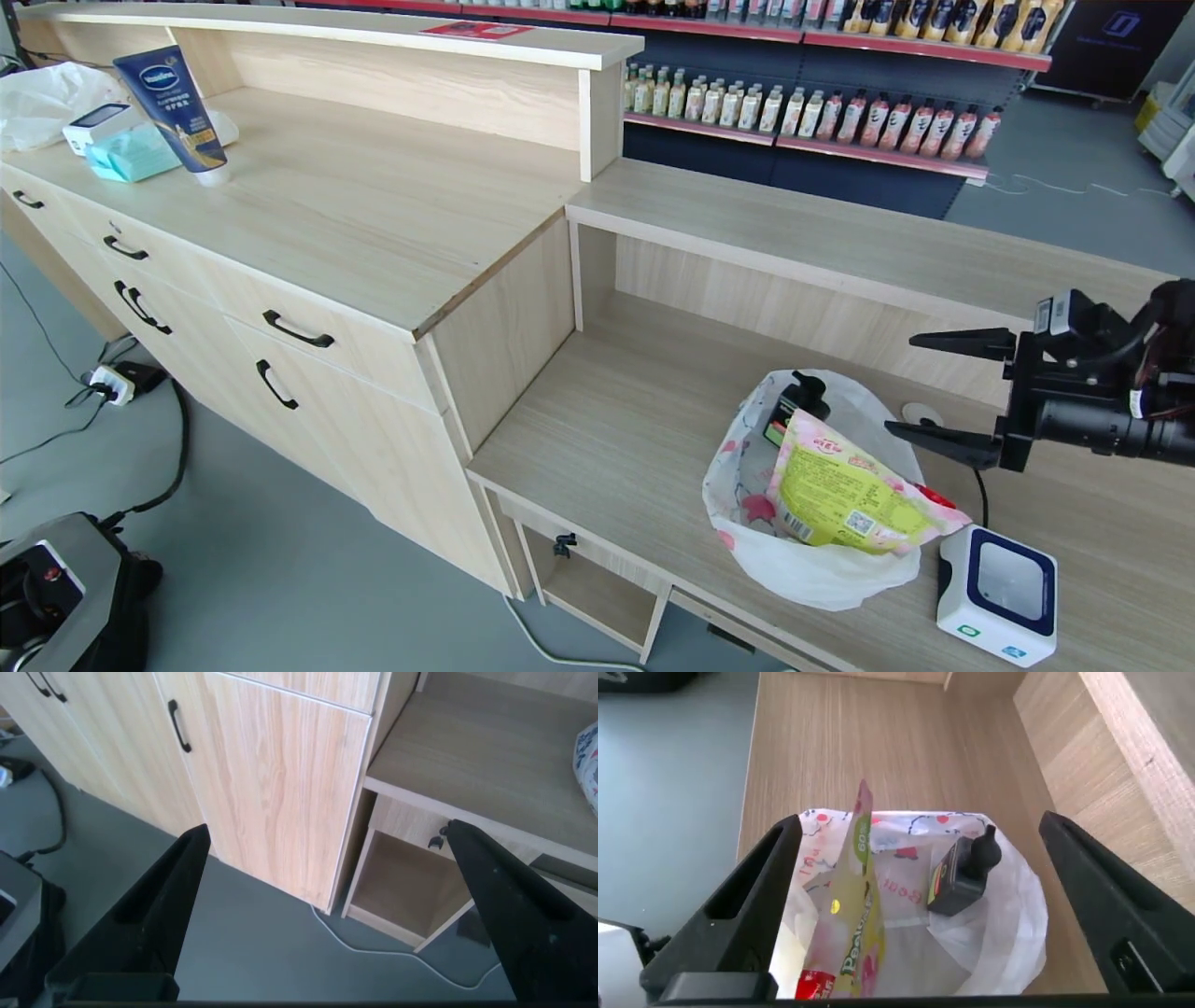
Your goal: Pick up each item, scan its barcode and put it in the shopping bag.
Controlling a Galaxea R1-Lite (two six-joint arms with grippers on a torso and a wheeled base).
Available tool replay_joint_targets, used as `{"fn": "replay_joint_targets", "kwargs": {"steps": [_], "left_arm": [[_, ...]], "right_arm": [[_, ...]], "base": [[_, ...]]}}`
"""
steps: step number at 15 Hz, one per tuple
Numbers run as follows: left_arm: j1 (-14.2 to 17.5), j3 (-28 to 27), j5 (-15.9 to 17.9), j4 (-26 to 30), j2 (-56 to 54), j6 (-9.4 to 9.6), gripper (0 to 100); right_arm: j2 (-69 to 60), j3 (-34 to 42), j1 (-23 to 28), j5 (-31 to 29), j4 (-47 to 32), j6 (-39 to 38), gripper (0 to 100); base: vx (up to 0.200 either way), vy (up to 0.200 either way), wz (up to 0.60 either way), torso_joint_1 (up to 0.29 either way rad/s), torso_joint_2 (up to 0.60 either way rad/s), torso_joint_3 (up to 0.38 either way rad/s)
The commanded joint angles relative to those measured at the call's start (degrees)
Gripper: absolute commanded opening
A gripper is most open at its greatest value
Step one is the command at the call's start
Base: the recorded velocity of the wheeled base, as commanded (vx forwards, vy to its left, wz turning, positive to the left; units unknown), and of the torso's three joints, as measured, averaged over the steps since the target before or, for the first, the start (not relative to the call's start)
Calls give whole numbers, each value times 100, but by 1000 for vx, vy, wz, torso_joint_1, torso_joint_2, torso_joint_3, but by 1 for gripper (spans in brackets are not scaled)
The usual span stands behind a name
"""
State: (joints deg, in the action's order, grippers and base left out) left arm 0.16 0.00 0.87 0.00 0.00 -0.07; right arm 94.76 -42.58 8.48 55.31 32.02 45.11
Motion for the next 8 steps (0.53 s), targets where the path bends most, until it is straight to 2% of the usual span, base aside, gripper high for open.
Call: {"fn": "replay_joint_targets", "kwargs": {"steps": [1,2,5,6,8], "left_arm": [[2,0,1,0,0,-1,100],[2,0,1,0,9,-1,100],[2,0,1,0,0,-1,100],[2,0,1,0,0,-1,100],[2,0,1,0,0,-1,100]], "right_arm": [[-950,-31,83,-3,49,-362,100],[-1205,-31,127,-3,129,-432,100],[-1504,-251,110,-20,419,-652,100],[-1610,-611,-14,-187,436,-1056,100],[-1803,-1050,-251,-1338,383,-1742,100]], "base": [[0,0,0,0,0,0],[0,0,0,0,0,0],[0,0,-600,-2,1,-1],[0,0,-600,2,12,7],[0,0,-600,5,2,0]]}}
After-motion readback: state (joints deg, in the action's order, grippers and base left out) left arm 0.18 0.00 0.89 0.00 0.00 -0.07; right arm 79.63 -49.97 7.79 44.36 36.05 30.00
